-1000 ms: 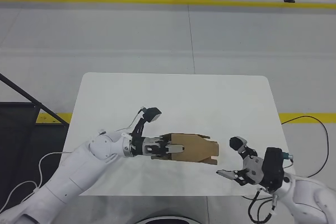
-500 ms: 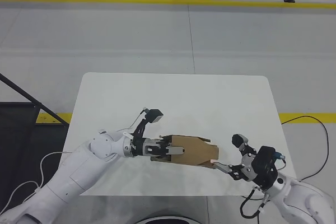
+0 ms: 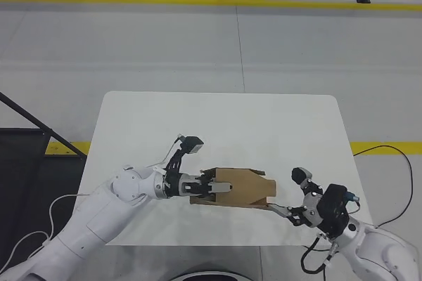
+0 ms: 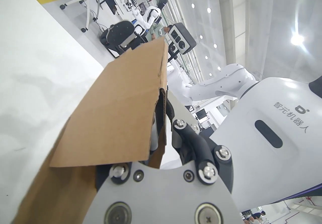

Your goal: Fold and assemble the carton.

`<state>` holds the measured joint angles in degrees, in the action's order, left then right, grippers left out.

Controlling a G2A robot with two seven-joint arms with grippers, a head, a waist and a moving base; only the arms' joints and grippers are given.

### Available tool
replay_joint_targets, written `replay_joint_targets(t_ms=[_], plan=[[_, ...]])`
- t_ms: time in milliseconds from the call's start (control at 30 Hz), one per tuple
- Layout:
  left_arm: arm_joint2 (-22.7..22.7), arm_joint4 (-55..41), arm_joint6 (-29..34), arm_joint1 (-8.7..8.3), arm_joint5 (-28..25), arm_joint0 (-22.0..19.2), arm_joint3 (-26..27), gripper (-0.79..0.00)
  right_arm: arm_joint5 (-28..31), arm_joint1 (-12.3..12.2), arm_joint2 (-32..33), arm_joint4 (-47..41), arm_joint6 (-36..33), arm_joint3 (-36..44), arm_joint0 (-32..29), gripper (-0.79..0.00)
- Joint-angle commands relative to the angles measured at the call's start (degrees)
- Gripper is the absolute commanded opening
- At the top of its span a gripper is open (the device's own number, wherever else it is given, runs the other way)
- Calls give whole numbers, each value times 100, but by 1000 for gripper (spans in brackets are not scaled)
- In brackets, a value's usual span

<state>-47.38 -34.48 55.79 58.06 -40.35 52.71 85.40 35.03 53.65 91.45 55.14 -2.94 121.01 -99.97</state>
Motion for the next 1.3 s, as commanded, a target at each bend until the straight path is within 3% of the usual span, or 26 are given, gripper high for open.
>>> replay_joint_targets(t_ms=[0, 433, 1267], plan=[[-33, -37, 35, 1, 128, 32, 13, -785, 92, 4, 40, 144, 198, 10, -50, 0], [-162, -282, 427, 60, 355, 73, -8, -785, 39, 44, -44, 451, 248, 109, -104, 0], [-222, -171, 954, 202, 494, 72, -59, -785, 71, 85, -303, 472, -499, 262, 285, 0]])
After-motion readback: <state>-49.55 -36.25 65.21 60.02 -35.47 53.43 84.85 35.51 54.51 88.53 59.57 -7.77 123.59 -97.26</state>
